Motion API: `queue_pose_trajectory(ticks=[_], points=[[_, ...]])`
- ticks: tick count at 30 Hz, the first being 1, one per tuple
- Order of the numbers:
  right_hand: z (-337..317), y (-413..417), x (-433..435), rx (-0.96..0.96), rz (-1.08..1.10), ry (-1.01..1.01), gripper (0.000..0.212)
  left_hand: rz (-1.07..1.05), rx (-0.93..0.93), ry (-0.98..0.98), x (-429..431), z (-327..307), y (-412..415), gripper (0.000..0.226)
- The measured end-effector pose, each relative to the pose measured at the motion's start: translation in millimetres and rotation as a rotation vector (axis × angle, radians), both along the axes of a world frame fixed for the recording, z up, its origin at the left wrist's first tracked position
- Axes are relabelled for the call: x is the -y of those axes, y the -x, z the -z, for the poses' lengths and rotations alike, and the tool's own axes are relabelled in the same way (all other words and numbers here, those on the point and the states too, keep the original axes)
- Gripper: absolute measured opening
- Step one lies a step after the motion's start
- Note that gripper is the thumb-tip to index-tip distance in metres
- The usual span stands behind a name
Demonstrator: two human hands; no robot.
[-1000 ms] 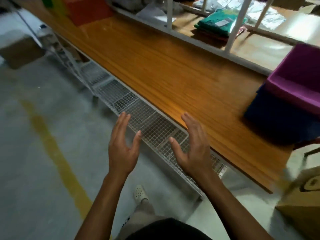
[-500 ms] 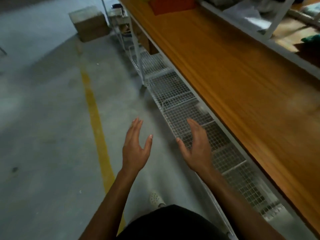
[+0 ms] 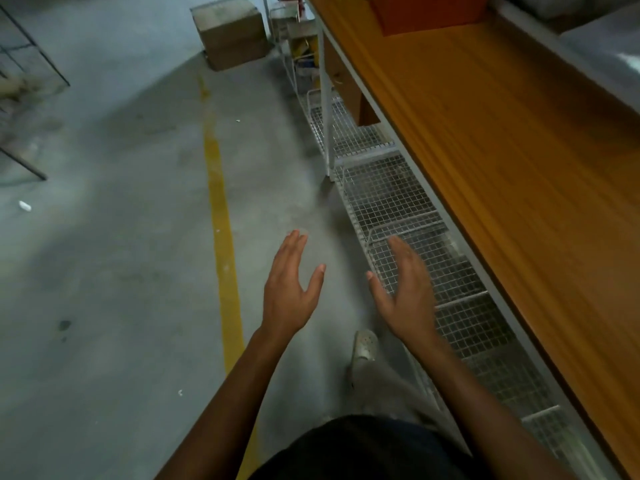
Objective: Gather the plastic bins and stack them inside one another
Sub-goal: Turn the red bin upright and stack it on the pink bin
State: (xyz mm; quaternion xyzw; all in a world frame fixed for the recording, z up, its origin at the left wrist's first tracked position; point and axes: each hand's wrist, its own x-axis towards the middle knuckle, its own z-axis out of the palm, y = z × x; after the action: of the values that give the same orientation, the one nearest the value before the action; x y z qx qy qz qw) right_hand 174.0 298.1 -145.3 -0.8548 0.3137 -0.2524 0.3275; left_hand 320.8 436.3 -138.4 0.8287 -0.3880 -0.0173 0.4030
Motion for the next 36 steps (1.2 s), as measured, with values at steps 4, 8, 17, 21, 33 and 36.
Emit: queue_pose_trajectory(ticks=[4, 8, 17, 21, 33, 36], points=[[2.0, -60.3, 55.1, 0.008, -0.067, 0.028, 0.066, -0.076, -0.024, -0.021, 44.1, 1.3, -45.9, 0.061], [-12.5, -111.0, 104.1, 0.048, -0.093, 0.004, 0.067, -0.114, -0.042, -0.007, 84.5, -13.0, -89.8, 0.060], [-37.9, -219.6, 177.6, 0.120, -0.120, -0.024, 0.066, -0.225, -0.073, 0.065, 157.8, -32.8, -193.3, 0.056], [-37.9, -273.6, 202.3, 0.145, -0.105, 0.015, 0.065, -0.229, -0.089, 0.099, 190.7, -32.0, -254.4, 0.057], [-68.5, -468.3, 292.5, 0.206, 0.054, 0.084, 0.066, 0.003, -0.044, 0.176, 314.5, -62.3, -473.8, 0.057], [-80.1, -501.6, 313.9, 0.241, 0.126, 0.103, 0.066, 0.089, 0.008, 0.177, 349.2, -75.2, -514.5, 0.056]])
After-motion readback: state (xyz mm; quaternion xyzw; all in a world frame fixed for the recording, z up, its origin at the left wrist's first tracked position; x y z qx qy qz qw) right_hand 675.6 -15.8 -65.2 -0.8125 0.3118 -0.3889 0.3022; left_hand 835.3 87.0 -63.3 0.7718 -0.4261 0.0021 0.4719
